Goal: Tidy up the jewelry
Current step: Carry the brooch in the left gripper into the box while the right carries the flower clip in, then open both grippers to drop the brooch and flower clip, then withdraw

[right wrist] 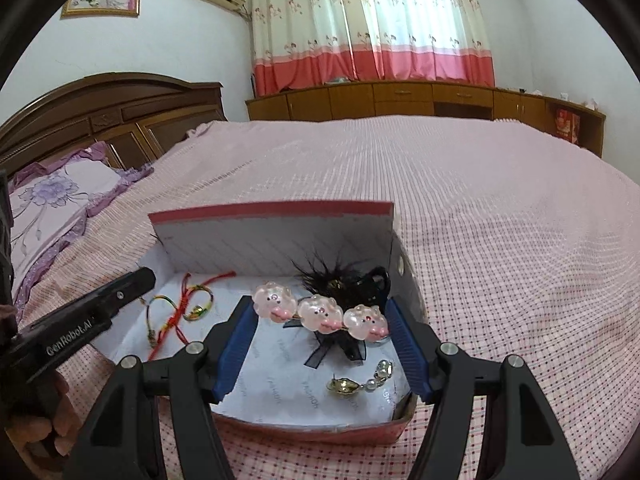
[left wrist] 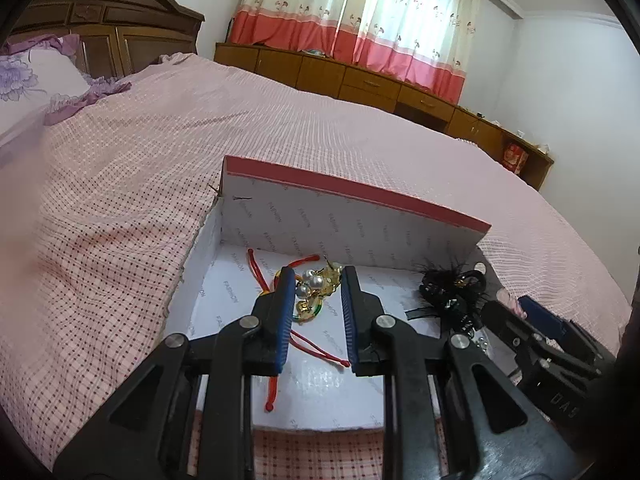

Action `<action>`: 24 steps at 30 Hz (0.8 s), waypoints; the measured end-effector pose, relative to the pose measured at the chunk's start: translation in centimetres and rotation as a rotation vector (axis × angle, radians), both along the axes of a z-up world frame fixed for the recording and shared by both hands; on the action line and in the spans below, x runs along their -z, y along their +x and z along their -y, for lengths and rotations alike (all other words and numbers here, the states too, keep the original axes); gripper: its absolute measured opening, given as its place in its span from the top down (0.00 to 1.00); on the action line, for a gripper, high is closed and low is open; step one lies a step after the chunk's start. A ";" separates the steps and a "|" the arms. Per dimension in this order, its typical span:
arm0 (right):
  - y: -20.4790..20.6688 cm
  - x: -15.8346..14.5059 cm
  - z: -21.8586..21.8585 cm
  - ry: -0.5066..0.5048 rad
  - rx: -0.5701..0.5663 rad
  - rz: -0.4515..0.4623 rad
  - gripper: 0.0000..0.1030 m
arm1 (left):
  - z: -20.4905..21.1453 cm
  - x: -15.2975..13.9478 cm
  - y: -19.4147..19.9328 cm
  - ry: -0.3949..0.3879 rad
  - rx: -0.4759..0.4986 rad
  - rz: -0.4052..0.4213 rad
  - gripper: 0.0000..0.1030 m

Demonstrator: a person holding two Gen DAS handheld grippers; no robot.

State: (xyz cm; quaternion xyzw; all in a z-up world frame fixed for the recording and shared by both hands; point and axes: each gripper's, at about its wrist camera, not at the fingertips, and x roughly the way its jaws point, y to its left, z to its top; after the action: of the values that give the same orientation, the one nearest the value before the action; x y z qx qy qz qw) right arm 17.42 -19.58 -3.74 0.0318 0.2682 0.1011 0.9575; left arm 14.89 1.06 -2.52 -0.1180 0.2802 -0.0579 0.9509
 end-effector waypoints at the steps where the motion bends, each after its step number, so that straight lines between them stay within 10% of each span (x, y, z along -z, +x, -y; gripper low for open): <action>1: 0.2 0.2 0.0 0.001 0.000 -0.007 0.34 | -0.1 0.2 0.2 0.000 0.001 -0.006 0.86; 24: -0.2 -0.6 0.4 0.020 0.000 -0.002 0.25 | -0.4 -1.2 -0.3 0.011 -0.012 0.003 0.68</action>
State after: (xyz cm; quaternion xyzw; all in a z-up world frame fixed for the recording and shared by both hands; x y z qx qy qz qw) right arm 17.23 -19.98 -3.13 0.0415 0.2681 0.1038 0.9569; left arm 14.64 1.44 -1.35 -0.1142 0.2786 -0.0505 0.9523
